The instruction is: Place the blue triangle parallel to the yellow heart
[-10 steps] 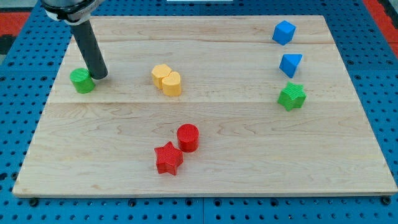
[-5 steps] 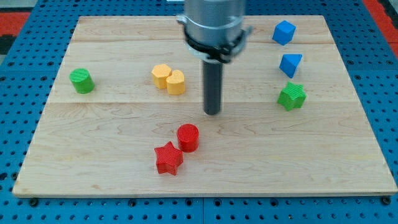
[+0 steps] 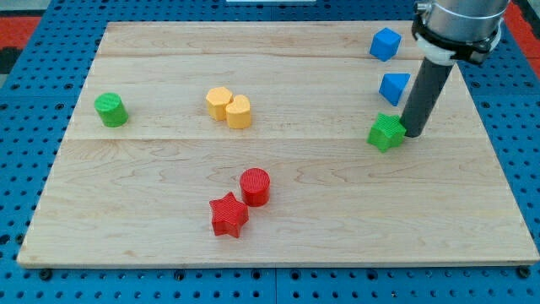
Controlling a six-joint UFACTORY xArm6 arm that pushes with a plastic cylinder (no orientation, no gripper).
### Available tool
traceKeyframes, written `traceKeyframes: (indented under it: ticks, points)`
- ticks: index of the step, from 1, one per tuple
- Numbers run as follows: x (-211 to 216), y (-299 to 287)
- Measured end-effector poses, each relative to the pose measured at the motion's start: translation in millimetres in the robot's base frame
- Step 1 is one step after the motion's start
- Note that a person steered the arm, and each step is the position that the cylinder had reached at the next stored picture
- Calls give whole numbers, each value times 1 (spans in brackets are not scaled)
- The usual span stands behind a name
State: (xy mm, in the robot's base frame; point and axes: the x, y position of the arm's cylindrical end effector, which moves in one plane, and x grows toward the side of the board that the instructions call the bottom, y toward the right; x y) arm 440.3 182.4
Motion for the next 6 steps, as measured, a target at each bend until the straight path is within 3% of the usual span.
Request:
traceKeyframes:
  ticks: [1, 3, 4, 5, 6]
  points:
    - [11, -37]
    - [9, -191]
    - [9, -230]
    - [9, -188]
    - [-13, -200]
